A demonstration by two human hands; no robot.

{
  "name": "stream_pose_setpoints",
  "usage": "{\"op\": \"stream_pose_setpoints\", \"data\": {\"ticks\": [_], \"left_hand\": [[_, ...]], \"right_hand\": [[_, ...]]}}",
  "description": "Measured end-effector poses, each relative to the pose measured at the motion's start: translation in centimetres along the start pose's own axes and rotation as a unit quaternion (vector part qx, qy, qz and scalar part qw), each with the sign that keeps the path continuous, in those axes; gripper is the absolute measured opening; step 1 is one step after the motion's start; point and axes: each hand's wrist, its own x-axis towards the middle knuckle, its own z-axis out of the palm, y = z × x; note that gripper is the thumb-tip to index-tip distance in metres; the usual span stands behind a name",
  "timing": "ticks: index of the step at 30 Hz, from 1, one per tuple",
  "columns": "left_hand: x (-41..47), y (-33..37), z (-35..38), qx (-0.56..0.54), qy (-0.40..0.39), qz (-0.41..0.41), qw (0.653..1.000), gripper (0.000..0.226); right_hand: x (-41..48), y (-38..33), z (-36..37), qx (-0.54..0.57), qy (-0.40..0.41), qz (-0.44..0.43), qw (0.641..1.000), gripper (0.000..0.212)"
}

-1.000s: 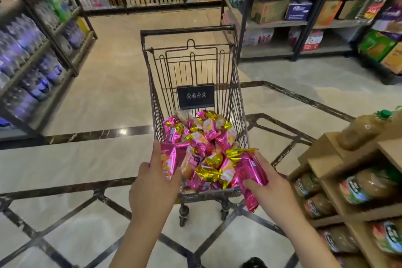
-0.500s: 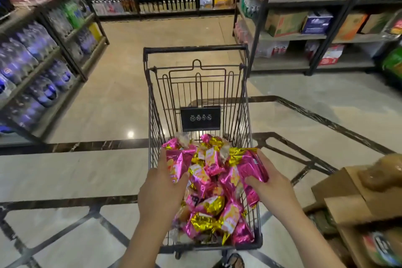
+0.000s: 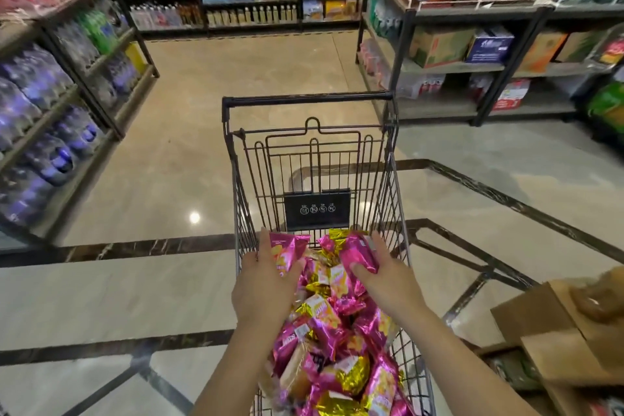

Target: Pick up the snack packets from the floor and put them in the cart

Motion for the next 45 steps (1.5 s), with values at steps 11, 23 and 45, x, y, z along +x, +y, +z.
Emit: {"op": "stream_pose_setpoints", "data": {"ticks": [11,23,45], "left_hand": [[0.8,-3.3,4.5,0.161,-0.163,0.076,0.97,0.094],[0.8,5.6,6.9,0.167,-0.192,0.313,0.915,0.086],[-37.2,15.0,19.2,0.317,-0.304,0.633,0.638,0.081]], "right_hand": [[-3.5,5.7,4.8,-0.13,-0.019,0.221,0.966,0.09],[-8.4,10.7,-0.3,-0.096,0.082,0.249,0.96,0.087],[-45.0,30.5,10.0,0.207,0.21,0.575,0.763,0.083]]}}
